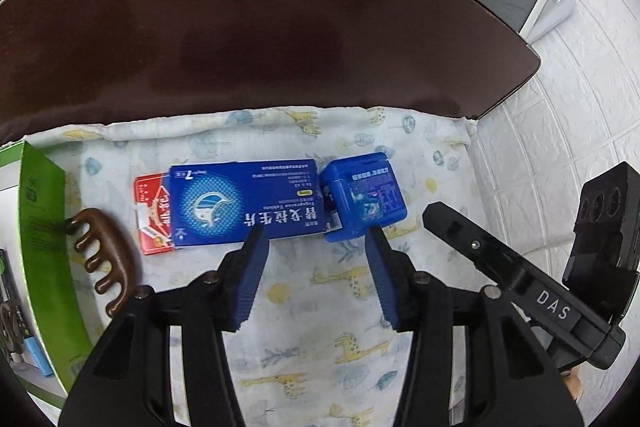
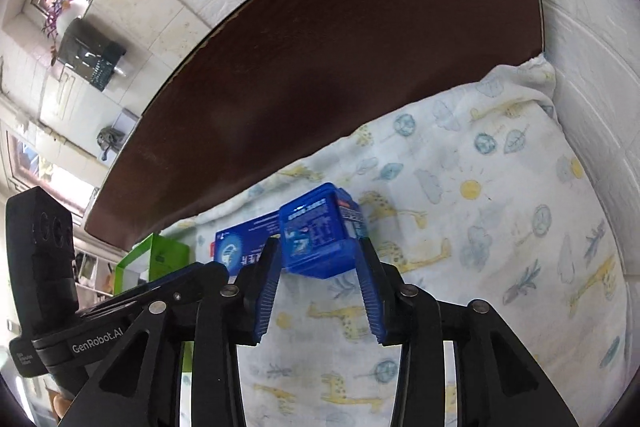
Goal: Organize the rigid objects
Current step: 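Move the right gripper to the blue square box and close on it, then lift the blue square box off the sheet with the right gripper, then carry the blue square box into the cardboard box and lower it, then open the right gripper and move it to the blue medicine box, then close the right gripper on the blue medicine box and lift it, then carry the blue medicine box into the cardboard box and release it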
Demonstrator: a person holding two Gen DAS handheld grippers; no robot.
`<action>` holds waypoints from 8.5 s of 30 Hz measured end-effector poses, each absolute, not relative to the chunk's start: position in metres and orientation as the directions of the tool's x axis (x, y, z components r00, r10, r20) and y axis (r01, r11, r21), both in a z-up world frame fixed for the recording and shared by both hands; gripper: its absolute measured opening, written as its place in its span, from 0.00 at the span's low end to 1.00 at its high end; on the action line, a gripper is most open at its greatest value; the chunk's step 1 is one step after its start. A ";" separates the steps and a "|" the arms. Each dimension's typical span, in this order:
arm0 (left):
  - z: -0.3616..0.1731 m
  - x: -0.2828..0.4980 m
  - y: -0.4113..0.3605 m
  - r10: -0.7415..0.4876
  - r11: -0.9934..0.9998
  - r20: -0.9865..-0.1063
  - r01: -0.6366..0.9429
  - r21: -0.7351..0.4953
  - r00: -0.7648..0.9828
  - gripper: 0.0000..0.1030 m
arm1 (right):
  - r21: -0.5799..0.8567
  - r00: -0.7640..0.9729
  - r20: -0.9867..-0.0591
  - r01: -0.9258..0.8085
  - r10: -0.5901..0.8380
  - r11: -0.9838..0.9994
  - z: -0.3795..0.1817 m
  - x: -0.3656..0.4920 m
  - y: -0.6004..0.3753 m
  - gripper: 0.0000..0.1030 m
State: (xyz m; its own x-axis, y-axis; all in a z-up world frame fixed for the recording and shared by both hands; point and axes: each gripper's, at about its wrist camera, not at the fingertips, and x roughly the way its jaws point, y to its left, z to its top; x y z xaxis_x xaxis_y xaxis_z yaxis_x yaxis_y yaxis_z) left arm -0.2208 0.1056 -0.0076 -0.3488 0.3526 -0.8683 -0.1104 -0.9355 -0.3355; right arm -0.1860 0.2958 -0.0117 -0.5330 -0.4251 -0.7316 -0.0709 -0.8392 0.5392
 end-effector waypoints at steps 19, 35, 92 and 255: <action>-0.032 -0.256 0.126 0.430 -0.901 -0.862 -0.068 -0.429 -0.269 0.18 | 0.746 -0.475 -0.613 -0.086 -0.631 -0.660 -0.070 -0.221 0.317 0.39; -0.020 -0.174 0.140 0.478 -0.868 -0.852 -0.266 -0.420 -0.213 0.17 | 0.703 -0.522 -0.650 -0.139 -0.552 -0.697 -0.060 -0.123 0.306 0.37; 0.071 -0.101 -0.068 0.418 -0.900 -0.695 -0.163 -0.404 -0.585 0.30 | 0.687 -0.479 -0.545 0.216 -0.688 -0.694 0.047 -0.128 0.127 0.27; 0.074 -0.093 -0.198 0.159 -0.944 -0.717 0.109 -0.312 -0.679 0.28 | 0.390 -0.429 -0.720 0.401 -0.546 -0.829 0.073 -0.161 -0.038 0.34</action>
State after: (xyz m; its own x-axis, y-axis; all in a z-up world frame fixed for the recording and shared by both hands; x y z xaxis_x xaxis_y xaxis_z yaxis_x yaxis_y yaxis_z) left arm -0.0930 -0.1980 0.0738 -0.6791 0.1585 -0.7167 0.1094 -0.9436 -0.3124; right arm -0.1608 -0.0382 0.0730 -0.4292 -0.5459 -0.7196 0.4012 -0.8290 0.3897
